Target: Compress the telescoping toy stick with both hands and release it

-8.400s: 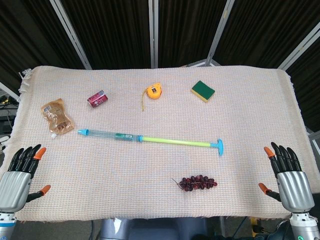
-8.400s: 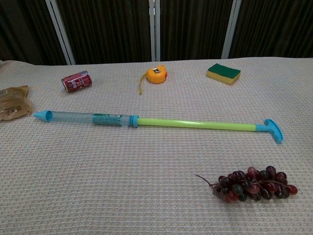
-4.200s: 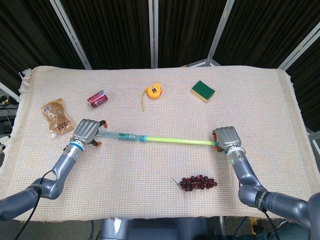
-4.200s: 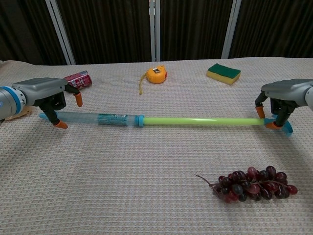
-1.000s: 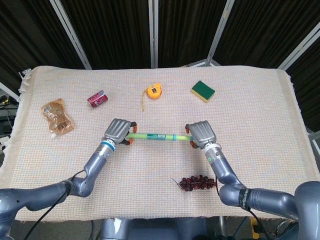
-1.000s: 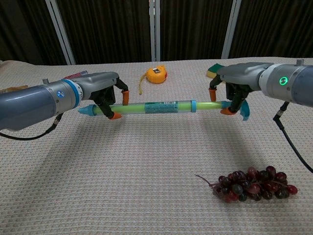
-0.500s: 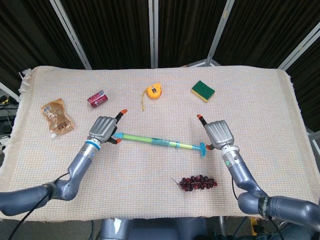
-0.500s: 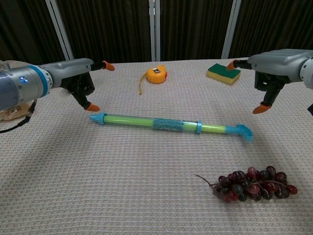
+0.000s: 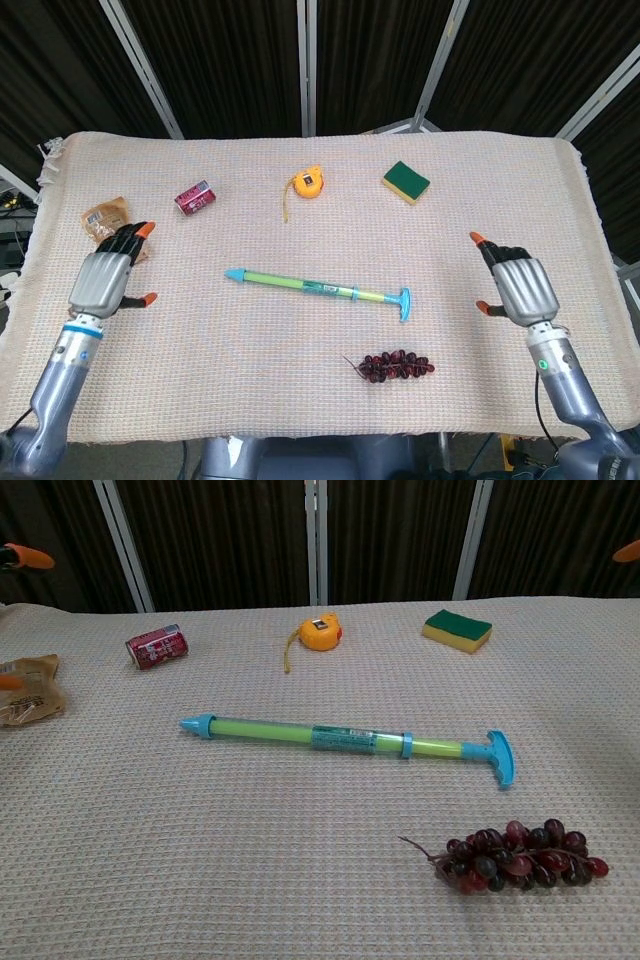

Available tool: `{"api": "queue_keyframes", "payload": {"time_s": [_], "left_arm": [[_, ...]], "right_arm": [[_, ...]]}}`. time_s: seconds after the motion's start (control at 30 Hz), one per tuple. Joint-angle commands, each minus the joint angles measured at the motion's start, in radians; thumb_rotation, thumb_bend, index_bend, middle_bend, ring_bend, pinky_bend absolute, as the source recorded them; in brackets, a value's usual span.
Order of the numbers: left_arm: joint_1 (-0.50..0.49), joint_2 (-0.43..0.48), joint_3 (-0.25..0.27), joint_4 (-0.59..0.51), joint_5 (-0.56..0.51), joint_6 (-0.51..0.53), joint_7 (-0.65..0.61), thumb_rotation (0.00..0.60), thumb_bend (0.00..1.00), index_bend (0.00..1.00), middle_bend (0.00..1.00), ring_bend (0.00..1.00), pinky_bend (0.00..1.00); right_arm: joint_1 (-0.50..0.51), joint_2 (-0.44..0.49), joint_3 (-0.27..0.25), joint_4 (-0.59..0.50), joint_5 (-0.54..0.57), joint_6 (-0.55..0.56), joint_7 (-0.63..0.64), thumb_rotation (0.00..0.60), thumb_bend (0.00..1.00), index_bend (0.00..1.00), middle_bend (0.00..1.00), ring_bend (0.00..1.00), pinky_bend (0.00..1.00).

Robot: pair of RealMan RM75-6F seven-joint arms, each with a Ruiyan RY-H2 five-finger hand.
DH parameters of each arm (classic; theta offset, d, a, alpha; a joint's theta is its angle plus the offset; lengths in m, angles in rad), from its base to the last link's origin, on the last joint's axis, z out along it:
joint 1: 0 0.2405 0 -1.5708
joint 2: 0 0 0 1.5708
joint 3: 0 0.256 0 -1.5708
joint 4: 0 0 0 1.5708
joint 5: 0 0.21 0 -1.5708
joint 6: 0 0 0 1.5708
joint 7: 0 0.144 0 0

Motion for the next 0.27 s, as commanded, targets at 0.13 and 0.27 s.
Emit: {"api": "queue_keyframes", "payload": {"time_s": [0.13,0.27], "left_arm": [[0.148,0.049,0.105,-0.066,0.149,0.171,-0.008,0.6,0.0,0.0,0.0,0.0,0.0],[0.191,0.042,0.128,-0.031,0.202,0.203,-0.049,0.6,0.0,0.0,0.0,0.0,0.0]], "right_arm": [[-0.18,0.04,-0.073,0.042,-0.141,0.19,0.074,0.6,0.0,0.0,0.0,0.0,0.0],[-0.246,0.029,-0.079,0.079,-0.158,0.244,0.086,0.6,0.0,0.0,0.0,0.0,0.0]]}}
